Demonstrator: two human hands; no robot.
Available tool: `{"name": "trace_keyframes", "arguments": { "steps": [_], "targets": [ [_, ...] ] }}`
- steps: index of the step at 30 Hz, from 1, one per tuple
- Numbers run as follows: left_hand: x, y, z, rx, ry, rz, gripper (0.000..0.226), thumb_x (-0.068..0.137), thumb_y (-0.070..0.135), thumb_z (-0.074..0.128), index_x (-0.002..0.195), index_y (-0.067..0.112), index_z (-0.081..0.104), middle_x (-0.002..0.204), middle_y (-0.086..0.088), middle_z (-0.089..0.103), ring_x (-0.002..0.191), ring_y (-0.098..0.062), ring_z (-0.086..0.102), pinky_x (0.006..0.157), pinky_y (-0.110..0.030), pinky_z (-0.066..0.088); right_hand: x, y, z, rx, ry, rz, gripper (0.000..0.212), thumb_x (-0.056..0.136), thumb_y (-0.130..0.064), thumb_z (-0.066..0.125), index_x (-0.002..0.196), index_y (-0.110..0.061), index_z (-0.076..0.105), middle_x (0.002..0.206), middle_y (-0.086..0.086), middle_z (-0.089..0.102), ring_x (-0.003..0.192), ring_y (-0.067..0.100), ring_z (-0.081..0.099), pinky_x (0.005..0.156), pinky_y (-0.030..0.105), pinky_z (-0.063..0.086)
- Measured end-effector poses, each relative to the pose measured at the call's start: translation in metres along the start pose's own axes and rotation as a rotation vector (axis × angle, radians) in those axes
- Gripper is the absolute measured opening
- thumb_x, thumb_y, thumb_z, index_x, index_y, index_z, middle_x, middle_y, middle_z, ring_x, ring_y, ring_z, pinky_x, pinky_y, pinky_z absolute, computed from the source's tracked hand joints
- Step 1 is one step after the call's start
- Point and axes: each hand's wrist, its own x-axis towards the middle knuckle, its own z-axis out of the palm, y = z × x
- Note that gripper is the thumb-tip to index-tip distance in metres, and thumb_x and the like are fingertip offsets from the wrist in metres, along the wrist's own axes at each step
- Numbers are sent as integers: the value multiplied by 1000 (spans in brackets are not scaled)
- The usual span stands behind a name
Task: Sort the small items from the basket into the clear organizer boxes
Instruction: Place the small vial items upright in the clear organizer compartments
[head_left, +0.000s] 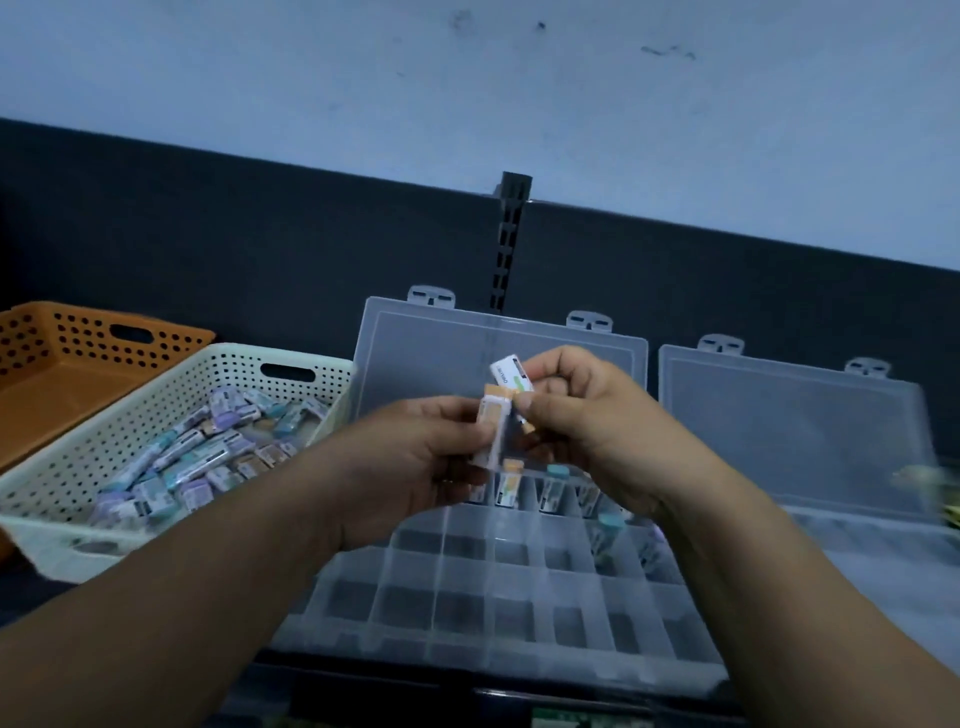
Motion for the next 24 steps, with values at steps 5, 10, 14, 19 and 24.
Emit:
{"name": "trace_keyframes", "arguments": {
  "steps": [5, 10, 14, 19, 24],
  "targets": [
    [11, -3, 17, 230, 64, 104, 26, 88, 0, 58, 101, 21, 65, 69, 0, 67, 62, -15, 62, 65, -29, 54, -9, 4, -32, -204, 65, -39, 5, 87, -4, 66, 90, -5, 63, 67, 8, 57, 61, 16, 54, 63, 32, 46],
    [19, -12, 21, 446, 134, 150, 10, 88, 8, 61, 85, 13, 54, 76, -20, 68, 61, -25, 67, 58, -31, 50, -21, 8, -61, -529, 41, 5, 23, 92, -1, 59, 85, -21, 69, 68, -10, 63, 56, -6, 56, 56, 7, 44],
    [29, -24, 19, 592, 180, 211, 18, 88, 25, 64, 81, 10, 59, 72, -12, 66, 64, -18, 58, 67, -37, 49, -21, 21, -65, -761, 27, 33, 26, 86, -4, 67, 79, -28, 62, 75, -8, 66, 75, 16, 68, 75, 34, 58],
    [37, -31, 23, 763, 167, 214, 9, 86, 17, 68, 88, 24, 65, 81, 2, 70, 78, -12, 66, 74, -31, 53, -18, 40, -53, -1017, -34, -35, 7, 88, -14, 63, 89, -21, 64, 86, -3, 67, 82, 15, 63, 77, 37, 54],
    [42, -39, 26, 1020, 164, 231, 16, 85, 19, 67, 77, 32, 62, 75, 11, 64, 69, -1, 59, 60, -20, 43, -15, 58, -47, -1108, -53, -14, 11, 89, -17, 55, 92, -22, 65, 89, -2, 66, 82, 17, 60, 75, 35, 54]
  ]
}}
